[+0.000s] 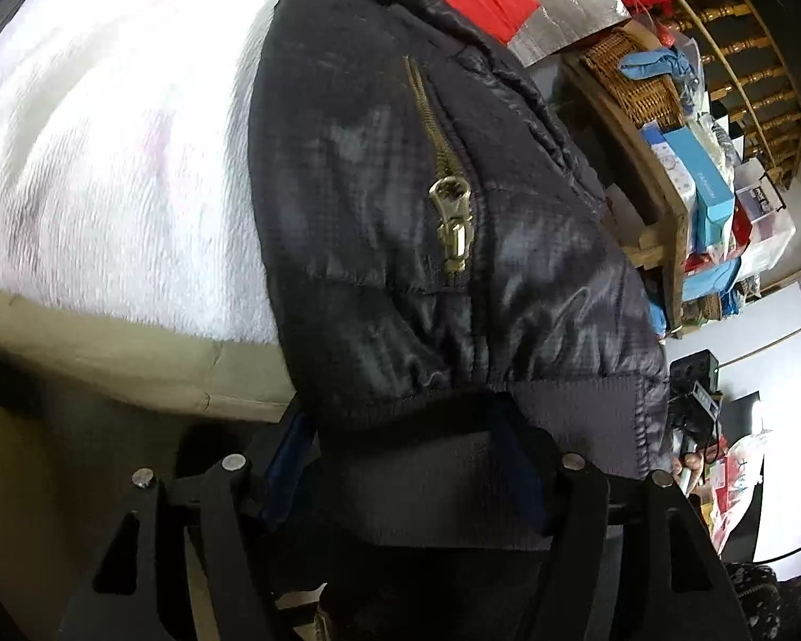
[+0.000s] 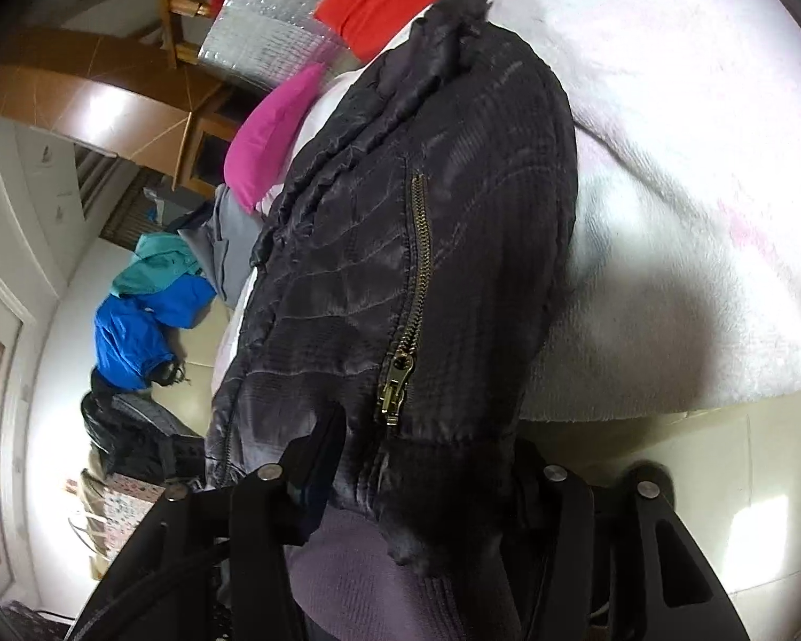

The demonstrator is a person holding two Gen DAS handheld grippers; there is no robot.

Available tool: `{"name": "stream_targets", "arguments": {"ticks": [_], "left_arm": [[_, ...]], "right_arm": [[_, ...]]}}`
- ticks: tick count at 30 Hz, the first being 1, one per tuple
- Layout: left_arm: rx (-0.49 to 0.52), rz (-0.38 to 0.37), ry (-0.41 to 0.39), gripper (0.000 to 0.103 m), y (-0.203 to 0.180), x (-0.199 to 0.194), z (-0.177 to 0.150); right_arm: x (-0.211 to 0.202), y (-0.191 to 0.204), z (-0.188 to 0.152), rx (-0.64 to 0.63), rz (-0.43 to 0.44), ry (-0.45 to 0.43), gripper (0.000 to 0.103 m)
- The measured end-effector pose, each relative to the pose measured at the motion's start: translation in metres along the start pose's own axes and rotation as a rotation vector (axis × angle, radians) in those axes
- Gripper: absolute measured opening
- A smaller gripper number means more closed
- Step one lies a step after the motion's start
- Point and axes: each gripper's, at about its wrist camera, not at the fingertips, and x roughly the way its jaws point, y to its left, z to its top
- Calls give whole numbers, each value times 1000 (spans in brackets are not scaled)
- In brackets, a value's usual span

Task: Fold large clothes

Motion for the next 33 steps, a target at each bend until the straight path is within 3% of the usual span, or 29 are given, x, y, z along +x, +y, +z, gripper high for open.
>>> {"name": "stream_targets", "arguments": {"ticks": [2,4,6,8,10,13,16,17,18,20,21,22,24,26,28,29,32,33], "left_arm": [[28,11,-3,61,-9,-5,1],[72,10,-21,40,-20,-17,2],[92,-5,-61,35,-28,-34,3],[110,-14,-92,35,-33,-43,5],[118,27,-82,41,-33,-36,6],[43,53,2,57,-16,-9,6],[13,47,11,55,-9,2,3],[12,40,5,55,-10,1,3],[15,25,-3,52,-13,-2,4],[24,17,-21,33,-19,-6,6],[23,22,-30,17,-22,-9,8],[19,16,-36,12,-22,-9,11],[11,5,-52,12,-23,-11,12],[15,47,-29,14,-20,-4,11],[-17,55,23,32,-10,6,7],[-27,47,36,34,-7,9,4],[-17,24,24,33,-8,8,0],[-13,11,14,24,-12,7,2]], "right_arm": [[-7,13,1,-52,-14,-13,54],[-19,28,2,-115,-14,-45,45],[-30,41,3,-159,14,-84,40],[-34,41,5,-157,48,-108,40],[-19,29,6,-102,48,-47,42],[11,4,2,12,-15,59,63],[17,3,-3,6,25,66,62],[14,7,-2,-12,39,51,56],[7,14,-1,-44,57,31,47],[-7,27,4,-89,114,-14,32],[-12,32,5,-100,137,-33,32],[-16,36,6,-115,157,-47,32],[-13,36,6,-125,144,-39,32],[2,26,1,-86,111,22,34],[5,17,-4,-55,90,32,35],[5,13,-5,-32,105,31,37],[0,14,-6,-24,141,20,37],[-2,17,-4,-30,142,16,37]]}}
